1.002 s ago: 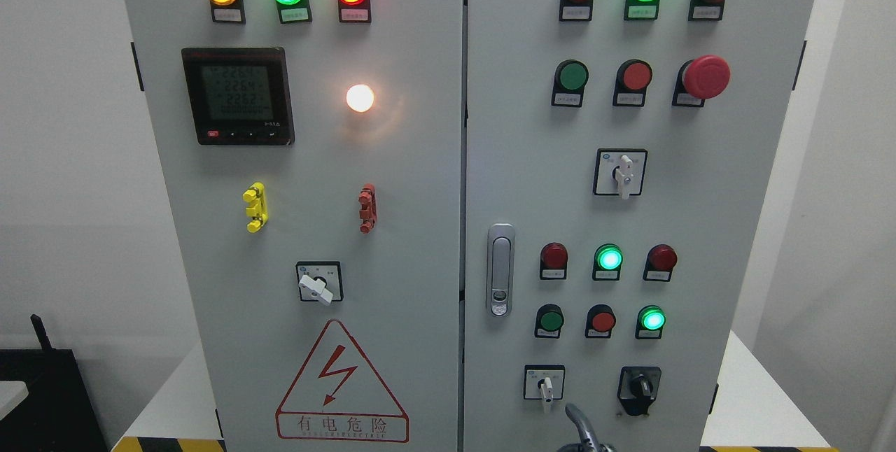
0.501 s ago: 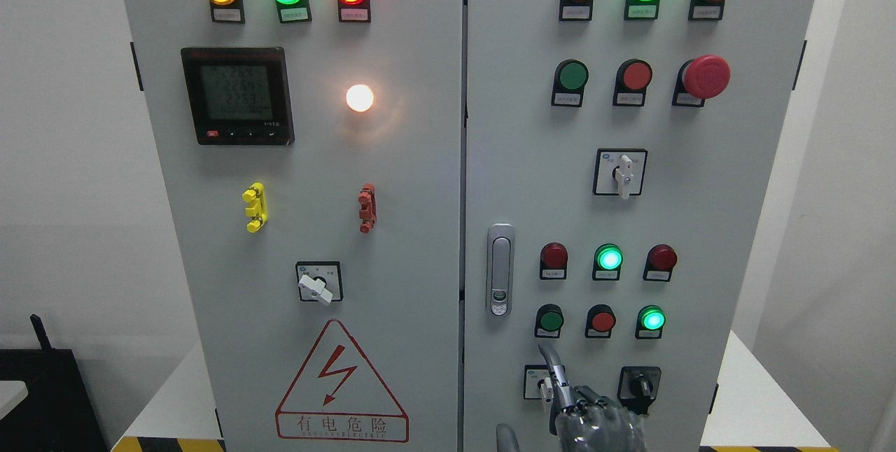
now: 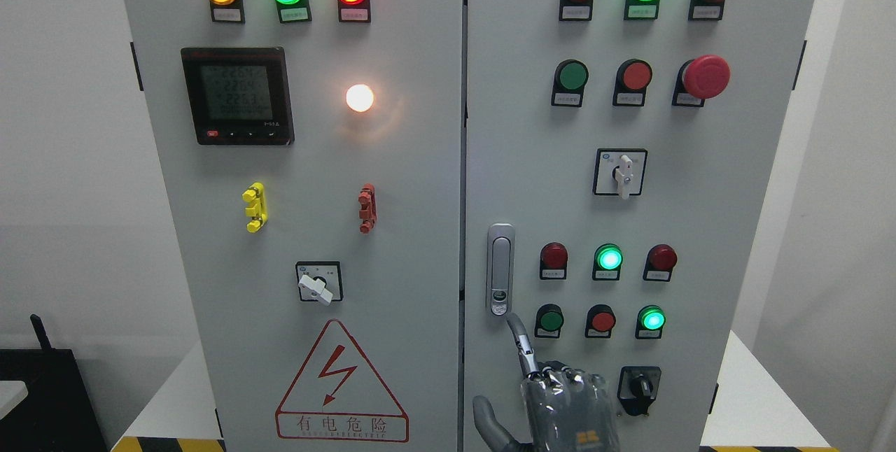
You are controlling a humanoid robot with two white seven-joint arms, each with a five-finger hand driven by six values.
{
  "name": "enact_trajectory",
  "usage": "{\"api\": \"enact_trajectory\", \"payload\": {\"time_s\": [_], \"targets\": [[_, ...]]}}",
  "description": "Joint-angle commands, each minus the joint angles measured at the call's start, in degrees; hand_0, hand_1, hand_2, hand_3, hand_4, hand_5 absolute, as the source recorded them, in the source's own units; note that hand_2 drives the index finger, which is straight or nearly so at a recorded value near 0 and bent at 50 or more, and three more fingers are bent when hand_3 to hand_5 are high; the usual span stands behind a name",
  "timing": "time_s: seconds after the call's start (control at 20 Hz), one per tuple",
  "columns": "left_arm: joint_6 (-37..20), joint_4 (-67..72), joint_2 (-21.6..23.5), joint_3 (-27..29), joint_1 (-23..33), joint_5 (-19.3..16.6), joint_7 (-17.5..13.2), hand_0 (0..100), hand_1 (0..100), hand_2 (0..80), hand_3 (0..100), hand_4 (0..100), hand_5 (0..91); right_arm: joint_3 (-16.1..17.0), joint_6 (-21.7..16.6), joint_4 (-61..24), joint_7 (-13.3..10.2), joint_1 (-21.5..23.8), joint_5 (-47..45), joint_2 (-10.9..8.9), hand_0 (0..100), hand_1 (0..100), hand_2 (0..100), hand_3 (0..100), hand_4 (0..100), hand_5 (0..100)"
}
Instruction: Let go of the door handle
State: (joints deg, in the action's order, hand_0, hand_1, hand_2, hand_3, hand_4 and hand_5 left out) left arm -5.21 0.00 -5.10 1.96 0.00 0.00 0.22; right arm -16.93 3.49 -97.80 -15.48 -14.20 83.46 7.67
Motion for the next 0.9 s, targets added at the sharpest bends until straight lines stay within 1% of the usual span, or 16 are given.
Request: {"api": "enact_trajectory", "payload": {"time_s": [0.0, 0.15, 0.3, 0.4, 0.65, 0.85], "targets": [[0.02, 1.32, 0.00, 0.06, -0.88, -1.67, -0.05, 12, 39, 0.0, 0, 0, 0.0, -1.79, 0.90, 2.96, 0.97, -1.36, 1.18, 0.06, 29, 42, 0, 100, 100, 100], [0.02, 1.32, 0.00, 0.06, -0.88, -1.67, -0.05, 12, 39, 0.0, 0, 0, 0.0, -1.79, 1.61, 3.14, 0.97, -1.71, 1.18, 0.06, 30, 41, 0, 100, 100, 100], [0.02, 1.32, 0.00, 0.06, -0.88, -1.67, -0.05, 12, 39, 0.0, 0, 0, 0.0, -1.62, 2.04, 3.75, 1.68, -3.11, 1.18, 0.06, 31, 41, 0, 100, 100, 100], [0.02, 1.41, 0.00, 0.06, -0.88, -1.58, -0.05, 12, 39, 0.0, 0, 0, 0.0, -1.53, 3.27, 3.93, 1.68, -3.21, 1.18, 0.06, 31, 41, 0, 100, 100, 100], [0.02, 1.32, 0.00, 0.06, -0.88, -1.67, -0.05, 12, 39, 0.0, 0, 0, 0.0, -1.53, 3.45, 4.02, 1.77, -3.21, 1.18, 0.24, 31, 40, 0, 100, 98, 100], [0.02, 1.41, 0.00, 0.06, -0.88, -1.67, -0.05, 12, 39, 0.0, 0, 0, 0.0, -1.27, 3.54, 4.11, 1.94, -3.21, 1.18, 0.24, 31, 40, 0, 100, 100, 100]]}}
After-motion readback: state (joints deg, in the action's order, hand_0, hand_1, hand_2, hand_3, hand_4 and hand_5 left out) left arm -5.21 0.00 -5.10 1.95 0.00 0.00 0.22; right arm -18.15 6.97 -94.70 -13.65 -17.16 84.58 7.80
